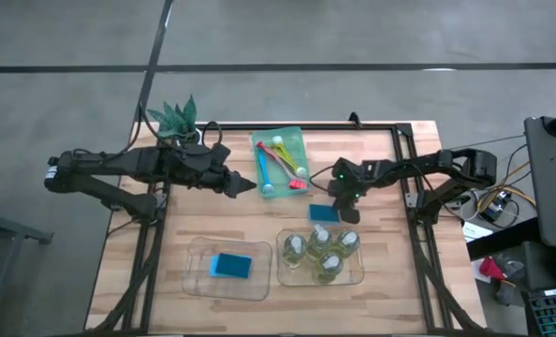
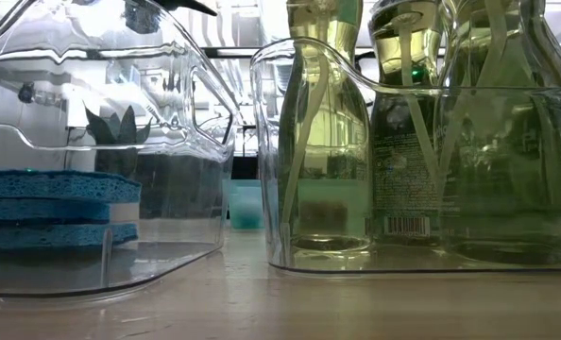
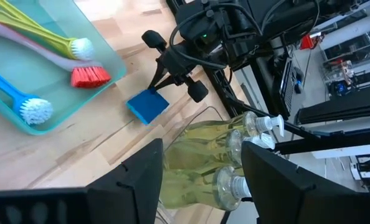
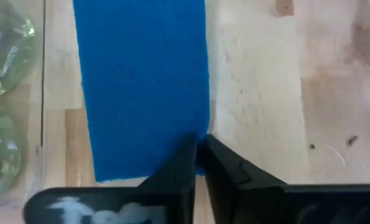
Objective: Pick & Place Kitchen Sink Supplies
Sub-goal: Put the blue sponge into the left transparent bin
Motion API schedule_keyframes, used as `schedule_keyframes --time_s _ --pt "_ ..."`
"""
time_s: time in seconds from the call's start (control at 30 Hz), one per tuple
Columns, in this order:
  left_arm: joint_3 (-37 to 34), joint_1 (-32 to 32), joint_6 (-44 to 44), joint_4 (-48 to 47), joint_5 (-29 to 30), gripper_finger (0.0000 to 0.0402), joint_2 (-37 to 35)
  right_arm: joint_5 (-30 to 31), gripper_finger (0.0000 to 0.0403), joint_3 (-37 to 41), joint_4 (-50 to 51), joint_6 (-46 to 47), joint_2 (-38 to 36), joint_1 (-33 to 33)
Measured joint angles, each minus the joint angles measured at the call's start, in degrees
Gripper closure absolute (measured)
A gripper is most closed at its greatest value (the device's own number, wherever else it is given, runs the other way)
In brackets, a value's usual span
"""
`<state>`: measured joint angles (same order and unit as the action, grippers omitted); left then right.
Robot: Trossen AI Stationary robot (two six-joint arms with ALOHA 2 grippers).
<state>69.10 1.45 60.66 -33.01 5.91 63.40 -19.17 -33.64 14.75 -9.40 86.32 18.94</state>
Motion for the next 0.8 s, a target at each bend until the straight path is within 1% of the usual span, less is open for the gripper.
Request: schedule_keyframes --time_s 0.07,0.17,0.33,0.47,0.53,0.67,0.8 --pt "0.0 0.0 0.0 0.0 0.0 0.0195 0.0 0.4 0.0388 -0.7 1.1 1.5 0.0 0.0" --pt "0.0 0.0 -0.3 0.0 0.0 0.0195 0.0 1.4 0.039 -2.1 4.3 2.9 0.0 0.2" --pt "0.0 0.0 -1.1 0.0 0.0 0.0195 0.0 3.1 0.0394 -6.1 12.4 2.3 -0.7 0.3" --pt "0.0 0.0 -1.3 0.0 0.2 0.0195 0.0 7.7 0.0394 -9.8 18.9 1.2 -2.1 0.2" --pt "0.0 0.0 -2.8 0.0 0.2 0.0195 0.0 9.8 0.0394 -11.6 21.7 0.4 -3.3 0.2" --pt "0.0 -0.1 -3.9 0.0 2.5 0.0195 0.0 13.1 0.0394 -15.9 26.9 0.2 -6.0 0.2" --pt "0.0 -0.7 -4.5 0.0 4.3 0.0195 0.0 14.0 0.0394 -21.2 31.0 1.5 -9.0 0.2"
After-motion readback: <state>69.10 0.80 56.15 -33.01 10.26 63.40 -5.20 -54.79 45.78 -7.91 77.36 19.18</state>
